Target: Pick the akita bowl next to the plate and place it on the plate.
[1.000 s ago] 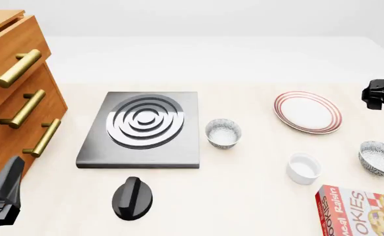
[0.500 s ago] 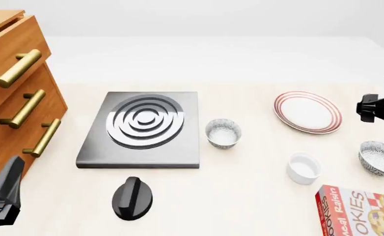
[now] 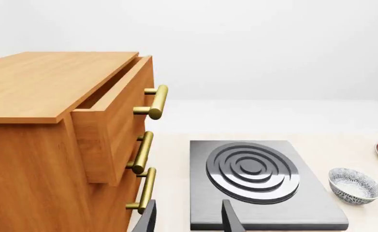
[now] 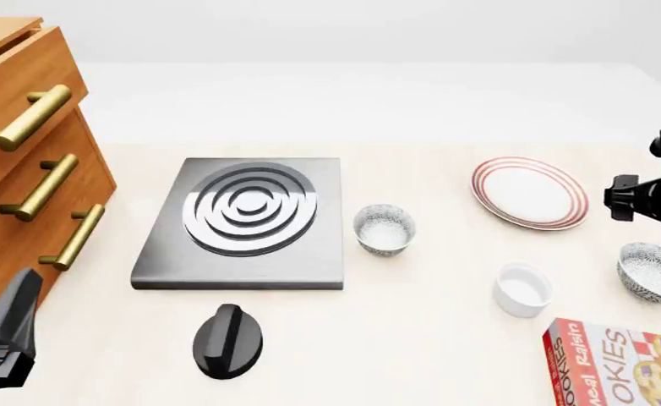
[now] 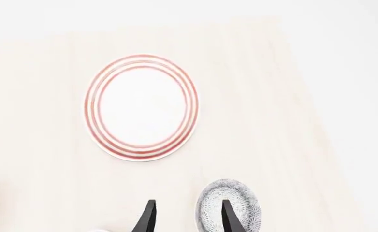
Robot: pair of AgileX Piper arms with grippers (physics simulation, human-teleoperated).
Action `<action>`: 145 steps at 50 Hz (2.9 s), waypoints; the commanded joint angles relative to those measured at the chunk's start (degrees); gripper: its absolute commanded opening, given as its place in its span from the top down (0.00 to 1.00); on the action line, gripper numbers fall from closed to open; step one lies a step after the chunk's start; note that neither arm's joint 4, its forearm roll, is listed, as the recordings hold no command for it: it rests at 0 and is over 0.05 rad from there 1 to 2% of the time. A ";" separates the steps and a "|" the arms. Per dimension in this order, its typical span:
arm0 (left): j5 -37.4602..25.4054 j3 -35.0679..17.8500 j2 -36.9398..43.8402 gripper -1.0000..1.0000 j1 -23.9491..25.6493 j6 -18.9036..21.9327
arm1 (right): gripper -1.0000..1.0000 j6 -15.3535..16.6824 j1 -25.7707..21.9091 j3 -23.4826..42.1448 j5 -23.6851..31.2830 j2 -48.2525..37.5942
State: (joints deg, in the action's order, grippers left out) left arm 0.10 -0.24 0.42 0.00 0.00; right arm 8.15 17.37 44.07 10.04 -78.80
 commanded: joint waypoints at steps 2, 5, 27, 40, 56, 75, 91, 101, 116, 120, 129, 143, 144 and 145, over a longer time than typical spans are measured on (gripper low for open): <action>0.00 0.00 0.00 0.00 0.00 0.00 | 0.00 -0.21 -0.11 -2.15 -3.50 -2.18; 0.00 0.00 0.00 0.00 0.00 0.00 | 0.00 -0.23 -0.11 -1.38 -2.34 -1.93; 0.00 0.00 0.00 0.00 0.00 0.00 | 0.00 -1.08 0.11 -4.27 -6.39 -4.25; 0.00 0.00 0.00 0.00 0.00 0.00 | 0.00 -1.71 0.25 -6.24 -10.73 -6.82; 0.00 0.00 0.00 0.00 0.00 0.00 | 0.00 -1.30 0.89 -6.99 -12.87 -8.56; 0.00 0.00 0.00 0.00 0.00 0.00 | 0.00 -0.74 1.99 -6.71 -14.58 -10.98; 0.00 0.00 0.00 0.00 0.00 0.00 | 0.00 -0.41 2.29 -7.28 -17.07 -13.83; 0.00 0.00 0.00 0.00 0.00 0.00 | 0.00 0.12 2.51 -7.37 -17.20 -14.94; 0.00 0.00 0.00 0.00 0.00 0.00 | 0.00 -0.22 2.30 -8.34 -21.49 -19.26; 0.00 0.00 0.00 0.00 0.00 0.00 | 0.00 -0.23 2.24 -8.28 -20.96 -18.91; 0.00 0.00 0.00 0.00 0.00 0.00 | 0.00 0.16 2.68 -8.55 -22.28 -20.13; 0.00 0.00 0.00 0.00 0.00 0.00 | 1.00 0.12 2.10 -8.80 -22.29 -19.87; 0.00 0.00 0.00 0.00 0.00 0.00 | 1.00 0.18 2.16 -8.92 -22.76 -20.25; 0.00 0.00 0.00 0.00 0.00 0.00 | 1.00 0.04 2.08 -9.03 -23.03 -20.47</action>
State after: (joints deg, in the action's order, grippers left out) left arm 0.10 -0.24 0.42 0.00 0.00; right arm 8.77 19.93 35.55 -12.03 -98.39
